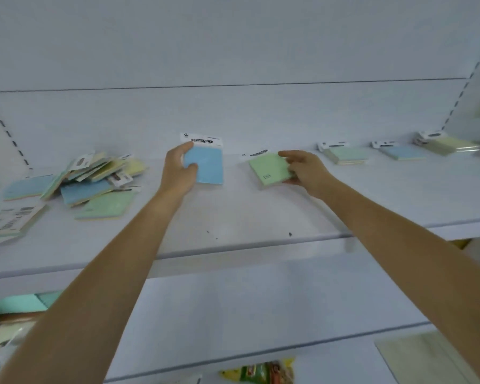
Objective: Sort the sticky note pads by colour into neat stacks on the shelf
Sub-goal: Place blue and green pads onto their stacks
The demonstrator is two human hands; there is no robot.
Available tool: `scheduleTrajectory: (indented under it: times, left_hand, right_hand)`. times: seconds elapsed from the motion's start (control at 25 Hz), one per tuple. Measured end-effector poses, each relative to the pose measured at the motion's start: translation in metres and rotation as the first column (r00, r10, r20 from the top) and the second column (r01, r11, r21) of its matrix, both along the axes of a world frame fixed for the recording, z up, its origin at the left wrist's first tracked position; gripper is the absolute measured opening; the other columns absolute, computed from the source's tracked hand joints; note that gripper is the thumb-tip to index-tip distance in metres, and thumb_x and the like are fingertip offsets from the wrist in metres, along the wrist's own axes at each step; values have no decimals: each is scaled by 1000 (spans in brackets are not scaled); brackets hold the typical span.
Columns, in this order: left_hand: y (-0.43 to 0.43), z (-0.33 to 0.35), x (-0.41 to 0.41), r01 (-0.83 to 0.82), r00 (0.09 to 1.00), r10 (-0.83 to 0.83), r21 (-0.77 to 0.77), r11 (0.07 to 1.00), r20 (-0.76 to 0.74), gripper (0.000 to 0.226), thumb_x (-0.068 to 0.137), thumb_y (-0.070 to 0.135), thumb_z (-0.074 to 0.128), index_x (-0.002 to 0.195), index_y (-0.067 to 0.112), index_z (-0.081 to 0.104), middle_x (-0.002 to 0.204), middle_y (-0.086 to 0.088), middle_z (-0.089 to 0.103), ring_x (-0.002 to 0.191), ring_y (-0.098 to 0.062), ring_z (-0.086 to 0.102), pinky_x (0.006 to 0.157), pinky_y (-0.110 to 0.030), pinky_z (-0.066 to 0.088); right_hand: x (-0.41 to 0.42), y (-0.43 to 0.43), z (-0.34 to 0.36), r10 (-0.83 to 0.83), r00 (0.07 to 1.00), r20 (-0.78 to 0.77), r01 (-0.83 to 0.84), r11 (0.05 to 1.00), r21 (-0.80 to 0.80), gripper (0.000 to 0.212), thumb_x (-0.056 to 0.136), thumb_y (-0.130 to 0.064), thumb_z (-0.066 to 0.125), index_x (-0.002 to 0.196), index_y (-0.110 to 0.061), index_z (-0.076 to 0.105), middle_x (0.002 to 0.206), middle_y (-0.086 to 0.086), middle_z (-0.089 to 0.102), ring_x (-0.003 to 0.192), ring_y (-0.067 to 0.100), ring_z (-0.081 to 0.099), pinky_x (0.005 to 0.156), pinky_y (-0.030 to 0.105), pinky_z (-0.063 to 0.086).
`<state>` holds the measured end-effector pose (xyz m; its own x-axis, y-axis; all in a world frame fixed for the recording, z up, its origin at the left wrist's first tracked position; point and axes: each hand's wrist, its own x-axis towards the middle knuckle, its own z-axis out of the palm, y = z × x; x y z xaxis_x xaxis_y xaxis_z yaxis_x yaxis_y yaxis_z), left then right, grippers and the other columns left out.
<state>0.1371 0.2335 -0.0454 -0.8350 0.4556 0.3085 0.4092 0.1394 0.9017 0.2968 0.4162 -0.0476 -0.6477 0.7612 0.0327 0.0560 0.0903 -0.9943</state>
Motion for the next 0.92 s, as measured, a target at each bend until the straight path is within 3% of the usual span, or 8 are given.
scheduleTrajectory:
  times: [0.16,0.4,0.56,0.72,0.92]
  left_hand:
    - [56,7,42,94,996,-93,14,996,-13,50,85,-4,44,133,10,45,140,-12,39,127,-21,42,90,-18,36]
    - [145,2,96,126,991,-126,10,992,36,50,85,-5,44,134,8,43,140,-12,40,125,-23,44,85,-19,36]
    - [199,-2,119,56,994,-57,12,998,99,51,84,-6,44,133,8,44,139,-13,43,124,-25,46,83,-19,39]
    - [218,-8,131,-30,995,32,-28,999,96,51,84,-7,44,133,6,44,139,-14,45,124,-28,47,90,-27,40]
    - [219,-9,126,-146,984,153,-81,986,88,52,83,-7,44,133,7,45,141,-12,44,126,-27,46,103,-34,40]
  right_hand:
    - [58,49,2,-171,981,-87,164,983,-81,43,90,10,29,122,-2,54,104,10,51,94,25,56,57,21,58]
    - [115,144,11,-277,955,-110,272,961,-55,42,88,10,34,122,-3,55,110,9,49,99,24,51,76,32,54]
    - [118,200,14,-225,972,-65,227,974,13,41,89,8,34,125,-2,53,112,8,47,100,22,49,89,35,49]
    - [101,224,12,-106,993,-54,108,993,49,37,92,2,38,125,-1,54,109,7,50,97,20,49,84,32,50]
    - [86,232,-12,-92,988,124,41,929,368,34,91,-7,43,121,0,58,126,14,61,115,25,56,97,31,42]
